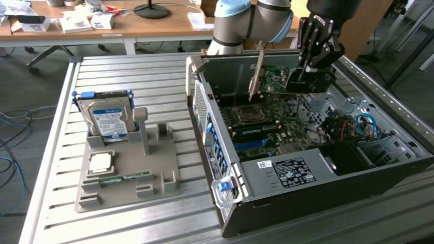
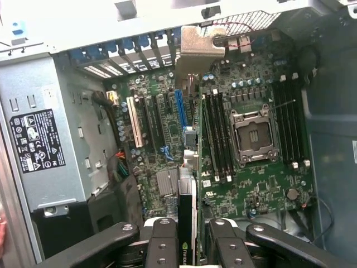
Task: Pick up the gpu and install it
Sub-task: 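Insert the gpu into the slot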
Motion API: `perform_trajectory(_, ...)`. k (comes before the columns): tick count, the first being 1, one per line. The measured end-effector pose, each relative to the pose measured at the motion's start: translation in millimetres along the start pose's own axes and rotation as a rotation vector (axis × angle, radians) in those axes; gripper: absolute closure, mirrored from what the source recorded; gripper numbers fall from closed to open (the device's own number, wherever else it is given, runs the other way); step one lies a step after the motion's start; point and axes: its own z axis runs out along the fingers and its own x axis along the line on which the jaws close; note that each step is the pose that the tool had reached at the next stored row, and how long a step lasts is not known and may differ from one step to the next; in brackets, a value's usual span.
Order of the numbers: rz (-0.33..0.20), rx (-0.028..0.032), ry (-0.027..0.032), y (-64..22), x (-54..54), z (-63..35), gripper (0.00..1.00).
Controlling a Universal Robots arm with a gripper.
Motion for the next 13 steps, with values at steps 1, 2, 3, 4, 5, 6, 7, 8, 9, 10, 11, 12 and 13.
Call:
perform_trajectory(1, -0.003, 0.0009, -0.0002, 0.3, -0.2, 0.6, 0.74)
perform_trajectory(2, -0.007, 0.0014, -0.0004, 0.5, -0.4, 1.2, 0.74)
perform_trajectory(3, -0.013, 0.0017, -0.0007, 0.5, -0.6, 1.9, 0.74)
perform_trajectory(4, -0.022, 0.0019, -0.001, 0.5, -0.7, 2.5, 0.74)
perform_trajectory(5, -0.033, 0.0022, -0.0012, 0.6, -0.8, 3.0, 0.74)
perform_trajectory(6, -0.045, 0.0025, -0.0014, 0.7, -1.0, 3.5, 0.74)
perform_trajectory(7, -0.059, 0.0028, -0.0018, 0.7, -1.1, 4.0, 0.74)
perform_trajectory(8, -0.074, 0.0032, -0.0022, 0.7, -1.2, 4.5, 0.74)
perform_trajectory(9, -0.089, 0.0035, -0.0025, 0.7, -1.3, 5.0, 0.74)
perform_trajectory(10, -0.104, 0.0039, -0.0029, 0.8, -1.3, 5.7, 0.74)
perform_trajectory(11, -0.116, 0.0042, -0.0037, 0.8, -1.3, 6.5, 0.74)
perform_trajectory(12, -0.127, 0.0045, -0.0049, 0.8, -1.4, 7.4, 0.74)
perform_trajectory(13, -0.134, 0.0045, -0.0059, 0.9, -1.5, 8.5, 0.74)
